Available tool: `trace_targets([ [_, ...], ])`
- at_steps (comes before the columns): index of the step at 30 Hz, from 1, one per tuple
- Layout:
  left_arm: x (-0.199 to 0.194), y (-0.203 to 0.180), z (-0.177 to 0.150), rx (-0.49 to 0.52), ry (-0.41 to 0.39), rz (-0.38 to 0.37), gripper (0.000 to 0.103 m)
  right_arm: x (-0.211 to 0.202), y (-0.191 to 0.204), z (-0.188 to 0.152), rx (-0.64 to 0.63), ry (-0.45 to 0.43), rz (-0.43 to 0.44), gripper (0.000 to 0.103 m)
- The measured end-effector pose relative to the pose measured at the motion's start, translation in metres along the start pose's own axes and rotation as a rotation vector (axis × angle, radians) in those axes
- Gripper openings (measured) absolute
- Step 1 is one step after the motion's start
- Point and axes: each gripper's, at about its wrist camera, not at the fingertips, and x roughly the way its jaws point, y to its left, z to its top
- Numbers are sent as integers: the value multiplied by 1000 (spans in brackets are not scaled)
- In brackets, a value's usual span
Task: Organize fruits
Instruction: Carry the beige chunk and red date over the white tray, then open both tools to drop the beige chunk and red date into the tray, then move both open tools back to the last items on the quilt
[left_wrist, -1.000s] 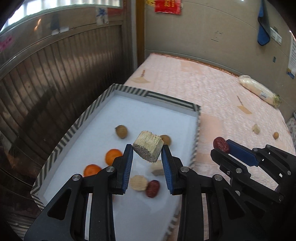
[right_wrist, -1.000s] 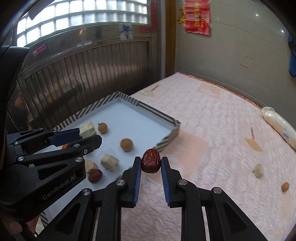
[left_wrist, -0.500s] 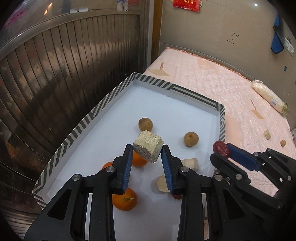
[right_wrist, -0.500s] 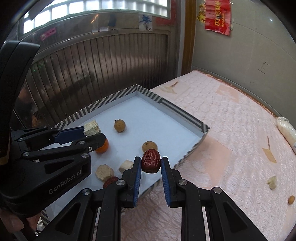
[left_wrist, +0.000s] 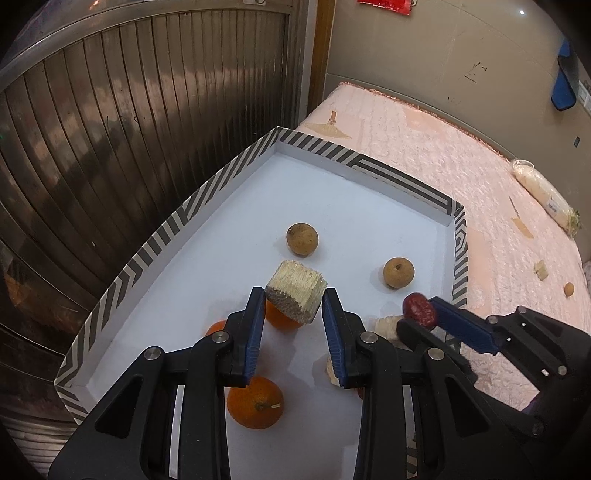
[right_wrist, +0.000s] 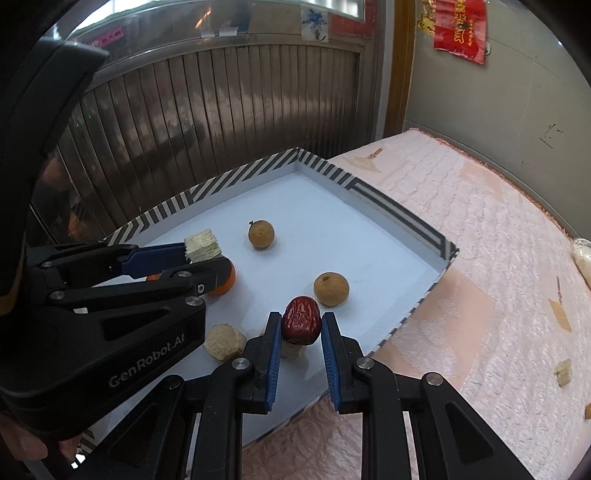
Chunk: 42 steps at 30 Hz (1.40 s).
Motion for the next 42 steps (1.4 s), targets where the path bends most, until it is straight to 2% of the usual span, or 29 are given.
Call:
trace_targets([
  [8,2,2,1,-14,7,-10,31,3,3,1,-12,-16,30,20],
  [13,4,3,2,-25,26,-26,32,2,7,-2,-16,-13,79,21],
  [21,5,-1,2,-20,30,-24,32,2,10,-5,-21,-5,79,21],
  [23,5,-1,3,-18,25,-24,38,0,10,-6,-22,-6,79,21],
  [25,3,-3,3,-15,15,-31,58,-1,9,-7,-22,-8,76,21],
  [26,1,-4,3,-16,4,-36,60,-2,9,-7,-22,-9,73,21],
  [37,-8,-16,3,3,-32,-7,60,-25,-13,-18,24,-39,48,22],
  [42,-14,-37,4,36,-48,-30,60,-38,-32,-29,71,-54,21,23],
])
